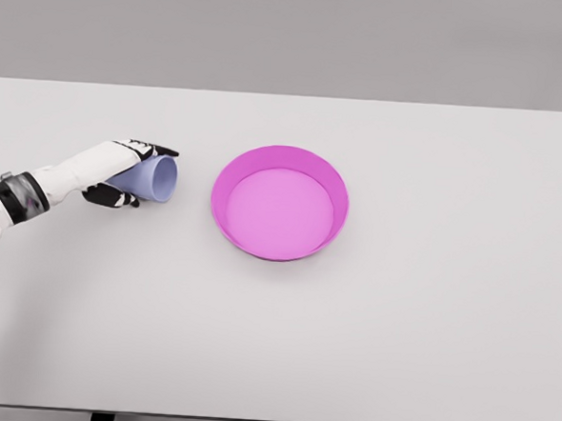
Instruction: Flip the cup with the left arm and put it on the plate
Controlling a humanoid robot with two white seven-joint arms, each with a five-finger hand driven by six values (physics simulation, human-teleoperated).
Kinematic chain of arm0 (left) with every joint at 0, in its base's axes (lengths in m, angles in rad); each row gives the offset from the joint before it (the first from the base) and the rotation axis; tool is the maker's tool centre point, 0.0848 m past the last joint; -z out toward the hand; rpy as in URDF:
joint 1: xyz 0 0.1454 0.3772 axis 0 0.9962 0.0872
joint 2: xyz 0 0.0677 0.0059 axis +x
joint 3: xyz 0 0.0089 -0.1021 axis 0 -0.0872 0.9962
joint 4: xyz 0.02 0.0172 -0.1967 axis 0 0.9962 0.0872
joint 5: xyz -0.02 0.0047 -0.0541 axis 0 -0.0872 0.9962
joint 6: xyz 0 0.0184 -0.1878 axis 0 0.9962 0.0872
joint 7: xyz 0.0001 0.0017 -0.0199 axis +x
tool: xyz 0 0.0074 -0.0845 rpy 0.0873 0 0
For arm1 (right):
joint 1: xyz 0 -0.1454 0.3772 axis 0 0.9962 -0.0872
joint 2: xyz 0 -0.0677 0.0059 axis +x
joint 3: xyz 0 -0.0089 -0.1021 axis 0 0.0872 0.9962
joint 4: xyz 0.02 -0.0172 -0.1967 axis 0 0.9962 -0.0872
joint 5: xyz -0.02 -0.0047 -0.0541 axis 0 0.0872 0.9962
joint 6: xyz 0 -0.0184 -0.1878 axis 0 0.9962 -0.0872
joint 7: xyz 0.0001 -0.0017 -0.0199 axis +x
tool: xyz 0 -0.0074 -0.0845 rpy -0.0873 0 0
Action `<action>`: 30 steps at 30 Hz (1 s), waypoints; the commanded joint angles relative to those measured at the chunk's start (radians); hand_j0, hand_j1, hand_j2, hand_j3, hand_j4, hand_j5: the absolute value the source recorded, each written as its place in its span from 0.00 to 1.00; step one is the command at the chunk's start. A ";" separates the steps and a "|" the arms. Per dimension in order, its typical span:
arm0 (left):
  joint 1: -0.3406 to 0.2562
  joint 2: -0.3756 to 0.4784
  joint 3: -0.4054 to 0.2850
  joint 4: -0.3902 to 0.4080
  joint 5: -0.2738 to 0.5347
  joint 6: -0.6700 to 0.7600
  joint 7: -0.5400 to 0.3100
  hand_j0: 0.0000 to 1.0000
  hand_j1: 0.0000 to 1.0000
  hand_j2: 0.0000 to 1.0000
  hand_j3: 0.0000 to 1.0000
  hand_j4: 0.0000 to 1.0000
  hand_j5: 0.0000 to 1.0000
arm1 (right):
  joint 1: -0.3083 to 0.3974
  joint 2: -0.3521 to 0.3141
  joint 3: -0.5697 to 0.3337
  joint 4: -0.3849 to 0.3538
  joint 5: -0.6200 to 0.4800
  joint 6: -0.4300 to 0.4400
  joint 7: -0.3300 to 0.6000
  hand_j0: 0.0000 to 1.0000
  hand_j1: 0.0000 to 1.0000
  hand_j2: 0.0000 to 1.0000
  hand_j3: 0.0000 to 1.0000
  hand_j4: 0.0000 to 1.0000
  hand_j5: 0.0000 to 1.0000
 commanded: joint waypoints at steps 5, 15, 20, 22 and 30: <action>0.000 0.002 0.002 -0.003 0.034 0.000 -0.001 0.79 0.79 0.79 0.79 0.79 0.79 | -0.002 0.000 0.000 0.000 0.000 0.000 0.000 1.00 1.00 1.00 1.00 1.00 1.00; 0.000 -0.003 0.007 -0.008 0.109 0.000 0.002 0.79 0.79 0.79 0.79 0.79 0.79 | -0.002 0.000 0.000 0.000 0.000 0.000 0.000 1.00 1.00 1.00 1.00 1.00 1.00; 0.000 -0.003 0.008 -0.011 0.163 0.000 0.000 0.79 0.79 0.79 0.79 0.79 0.79 | -0.002 0.000 0.000 0.000 0.000 0.000 0.000 1.00 1.00 1.00 1.00 1.00 1.00; 0.000 -0.003 0.008 -0.012 0.186 0.000 0.000 0.79 0.79 0.79 0.79 0.79 0.79 | 0.000 0.000 0.000 0.000 0.000 0.000 0.000 1.00 1.00 1.00 1.00 1.00 1.00; 0.000 -0.055 0.011 -0.015 0.252 0.000 0.000 0.79 0.79 0.79 0.79 0.79 0.79 | -0.002 0.000 0.000 0.000 0.000 0.000 0.000 1.00 1.00 1.00 1.00 1.00 1.00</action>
